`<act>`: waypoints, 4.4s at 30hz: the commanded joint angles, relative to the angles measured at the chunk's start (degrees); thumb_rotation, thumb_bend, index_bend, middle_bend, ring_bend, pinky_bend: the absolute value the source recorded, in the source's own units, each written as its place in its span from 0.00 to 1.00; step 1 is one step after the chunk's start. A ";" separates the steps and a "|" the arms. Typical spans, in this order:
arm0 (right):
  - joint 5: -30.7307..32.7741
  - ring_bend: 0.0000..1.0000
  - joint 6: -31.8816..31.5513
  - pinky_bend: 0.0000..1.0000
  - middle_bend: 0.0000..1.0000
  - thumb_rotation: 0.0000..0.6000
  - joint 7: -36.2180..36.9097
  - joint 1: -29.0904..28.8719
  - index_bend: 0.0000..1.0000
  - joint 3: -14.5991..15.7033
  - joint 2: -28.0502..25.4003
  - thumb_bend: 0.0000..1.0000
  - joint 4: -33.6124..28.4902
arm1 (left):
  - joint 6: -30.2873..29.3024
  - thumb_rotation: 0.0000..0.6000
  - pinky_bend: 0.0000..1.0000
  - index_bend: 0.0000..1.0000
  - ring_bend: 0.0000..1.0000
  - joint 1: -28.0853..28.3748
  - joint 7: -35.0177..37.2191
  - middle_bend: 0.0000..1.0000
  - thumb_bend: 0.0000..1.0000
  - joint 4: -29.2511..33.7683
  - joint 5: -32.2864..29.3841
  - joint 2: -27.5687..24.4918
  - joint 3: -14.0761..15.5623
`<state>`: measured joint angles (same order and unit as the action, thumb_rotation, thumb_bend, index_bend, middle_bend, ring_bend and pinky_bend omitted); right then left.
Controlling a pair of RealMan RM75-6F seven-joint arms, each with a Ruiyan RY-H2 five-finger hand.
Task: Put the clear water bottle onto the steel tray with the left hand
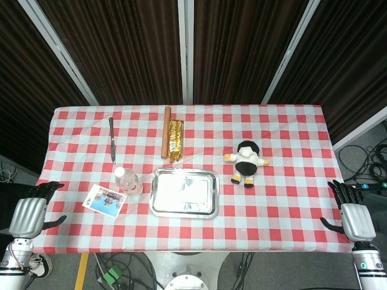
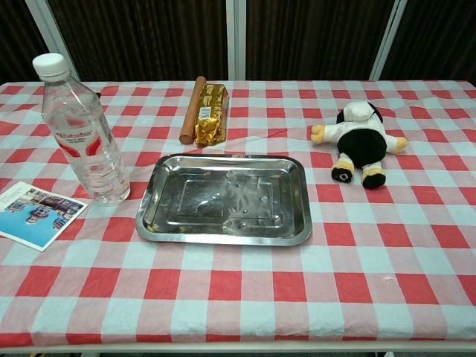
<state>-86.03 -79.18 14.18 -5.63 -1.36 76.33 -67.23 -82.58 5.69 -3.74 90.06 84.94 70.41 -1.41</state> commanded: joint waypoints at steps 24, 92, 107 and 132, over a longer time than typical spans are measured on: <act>1.04 0.00 0.68 0.00 0.04 1.00 0.17 -0.10 0.07 -0.52 0.20 0.12 0.73 | 11.88 1.00 0.22 0.22 0.18 4.39 29.94 0.26 0.00 3.20 -13.90 8.15 -8.32; 2.31 0.00 1.89 0.00 0.04 1.00 1.65 -0.34 0.07 -1.33 -0.34 0.12 0.74 | 25.69 1.00 0.41 0.61 0.44 23.04 17.85 0.67 0.20 12.06 -26.73 9.73 -20.51; 2.28 0.00 2.35 0.00 0.04 1.00 1.53 -0.45 0.07 -1.14 -0.04 0.12 1.14 | 27.76 1.00 0.42 0.59 0.44 23.94 19.05 0.65 0.20 10.16 -29.87 8.82 -17.88; 1.84 0.00 1.39 0.00 0.04 1.00 0.15 -0.36 0.07 -1.17 0.34 0.12 1.15 | 27.83 1.00 0.44 0.57 0.44 28.57 18.80 0.63 0.21 13.67 -34.75 1.78 -24.79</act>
<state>-84.07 -77.69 14.45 -6.03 -2.59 76.62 -66.00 -54.52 35.71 13.00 101.37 49.74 73.25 -26.11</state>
